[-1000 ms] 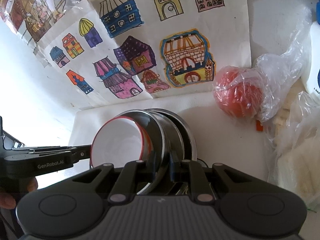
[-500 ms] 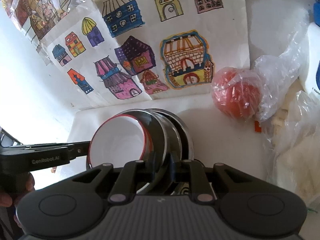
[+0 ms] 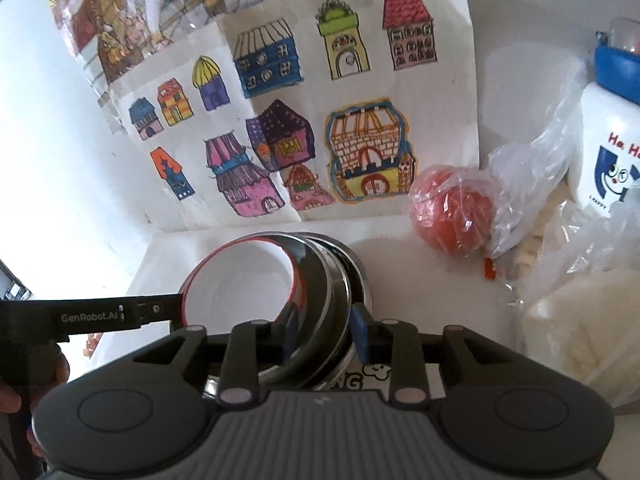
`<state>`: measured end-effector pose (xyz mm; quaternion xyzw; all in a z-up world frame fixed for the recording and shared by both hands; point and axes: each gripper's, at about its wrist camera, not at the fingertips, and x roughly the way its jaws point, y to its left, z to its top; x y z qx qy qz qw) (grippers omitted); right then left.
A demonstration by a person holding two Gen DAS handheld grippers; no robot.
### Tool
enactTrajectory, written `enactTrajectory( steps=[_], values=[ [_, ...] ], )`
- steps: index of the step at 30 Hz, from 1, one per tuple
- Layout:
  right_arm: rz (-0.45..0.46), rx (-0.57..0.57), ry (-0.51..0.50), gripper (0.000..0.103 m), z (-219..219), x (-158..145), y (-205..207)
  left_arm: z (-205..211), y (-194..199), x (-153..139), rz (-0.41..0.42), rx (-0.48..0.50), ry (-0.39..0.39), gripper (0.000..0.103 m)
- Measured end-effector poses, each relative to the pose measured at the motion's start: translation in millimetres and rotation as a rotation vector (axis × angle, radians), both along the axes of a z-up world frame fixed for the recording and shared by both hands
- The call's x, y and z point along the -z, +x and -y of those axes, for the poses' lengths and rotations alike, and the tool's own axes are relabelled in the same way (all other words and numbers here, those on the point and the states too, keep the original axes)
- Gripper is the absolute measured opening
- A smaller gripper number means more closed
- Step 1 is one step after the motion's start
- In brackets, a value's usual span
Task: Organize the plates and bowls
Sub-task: 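Open both grippers to release the steel bowl on the plates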
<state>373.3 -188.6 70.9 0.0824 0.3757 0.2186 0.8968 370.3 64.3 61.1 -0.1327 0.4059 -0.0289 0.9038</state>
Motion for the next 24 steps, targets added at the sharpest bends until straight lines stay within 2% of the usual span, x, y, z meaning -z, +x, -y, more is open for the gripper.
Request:
enactTrajectory(
  steps=[1,6,11,15,19,22,24],
  values=[
    [0.017,0.001,0.008,0.048,1,-1,-4,-1,-2,0,0.007,-0.004,-0.004,0.055],
    [0.094,0.005,0.015,0.059,4,-4,-22,0,-20,-2,0.068,-0.031,0.008,0.071],
    [0.161,0.014,0.021,0.068,7,-5,-41,2,-35,-2,0.119,-0.054,0.029,0.077],
    [0.221,0.04,0.035,0.082,14,-4,-62,4,-57,-2,0.202,-0.079,0.033,0.087],
    [0.244,0.061,0.039,0.092,23,0,-82,10,-82,-1,0.272,-0.093,0.063,0.096],
    [0.263,0.074,0.025,0.1,29,3,-98,15,-101,-1,0.316,-0.094,0.088,0.098],
    [0.267,0.079,0.023,0.102,34,4,-109,19,-115,-1,0.342,-0.096,0.109,0.101]
  ],
)
